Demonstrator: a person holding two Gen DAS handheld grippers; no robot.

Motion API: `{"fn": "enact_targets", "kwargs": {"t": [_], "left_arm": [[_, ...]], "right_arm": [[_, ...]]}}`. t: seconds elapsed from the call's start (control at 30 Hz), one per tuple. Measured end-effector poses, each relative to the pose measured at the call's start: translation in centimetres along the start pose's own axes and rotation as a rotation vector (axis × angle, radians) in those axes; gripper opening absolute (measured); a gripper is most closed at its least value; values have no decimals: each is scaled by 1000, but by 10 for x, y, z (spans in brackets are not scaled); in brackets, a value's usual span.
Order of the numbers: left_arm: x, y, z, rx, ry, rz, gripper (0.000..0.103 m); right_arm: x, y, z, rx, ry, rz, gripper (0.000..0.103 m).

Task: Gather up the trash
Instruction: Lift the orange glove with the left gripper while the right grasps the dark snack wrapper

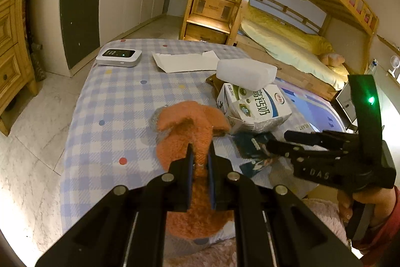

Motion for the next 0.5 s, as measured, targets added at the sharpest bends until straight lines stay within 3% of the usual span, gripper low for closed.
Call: {"fn": "enact_targets", "kwargs": {"t": [0.13, 0.37, 0.5], "left_arm": [[1, -1, 0, 1, 2, -3, 8], [2, -3, 1, 10, 18, -18, 8], [-5, -6, 1, 9, 36, -19, 8]], "right_arm": [[-1, -8, 0, 22, 33, -13, 49], [-13, -15, -9, 28, 122, -1, 3], [-34, -12, -14, -1, 111, 58, 0]]}}
Point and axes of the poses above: each gripper's, at about its wrist camera, not at the fingertips, and x roughly the way its jaws point, z to its right, y to its top, the point moved 9 cm from there along x, roughly the way its jaws point, and after that the axes turned 2 degrees about -z, right-handed, at the moved point
